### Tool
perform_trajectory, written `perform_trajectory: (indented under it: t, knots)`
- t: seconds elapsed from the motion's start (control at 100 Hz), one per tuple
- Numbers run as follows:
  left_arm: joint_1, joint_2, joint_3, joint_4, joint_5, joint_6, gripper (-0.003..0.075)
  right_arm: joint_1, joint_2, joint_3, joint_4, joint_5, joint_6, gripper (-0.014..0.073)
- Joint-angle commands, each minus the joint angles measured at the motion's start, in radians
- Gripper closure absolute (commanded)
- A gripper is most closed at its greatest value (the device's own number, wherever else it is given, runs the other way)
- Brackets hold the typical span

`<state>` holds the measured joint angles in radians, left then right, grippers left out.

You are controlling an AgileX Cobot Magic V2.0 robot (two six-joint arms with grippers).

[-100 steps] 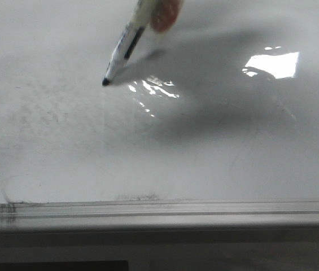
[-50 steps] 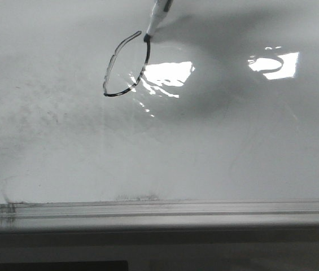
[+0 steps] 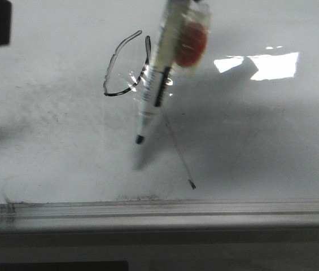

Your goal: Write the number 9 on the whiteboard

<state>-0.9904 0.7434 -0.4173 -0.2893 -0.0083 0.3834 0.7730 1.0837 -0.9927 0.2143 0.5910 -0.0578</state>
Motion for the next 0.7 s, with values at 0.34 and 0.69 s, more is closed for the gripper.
perform_trajectory:
  t: [0.34, 0.69]
  knots:
    - [-0.103, 0.182, -0.031, 0.000, -0.234, -0.011, 0.0385, 0.107, 0.001, -0.046, 0.069, -0.137, -0.004, 0.0636]
    - [-0.103, 0.182, -0.031, -0.051, -0.246, -0.014, 0.0738, 0.107, 0.001, -0.046, 0.070, -0.133, -0.019, 0.0636]
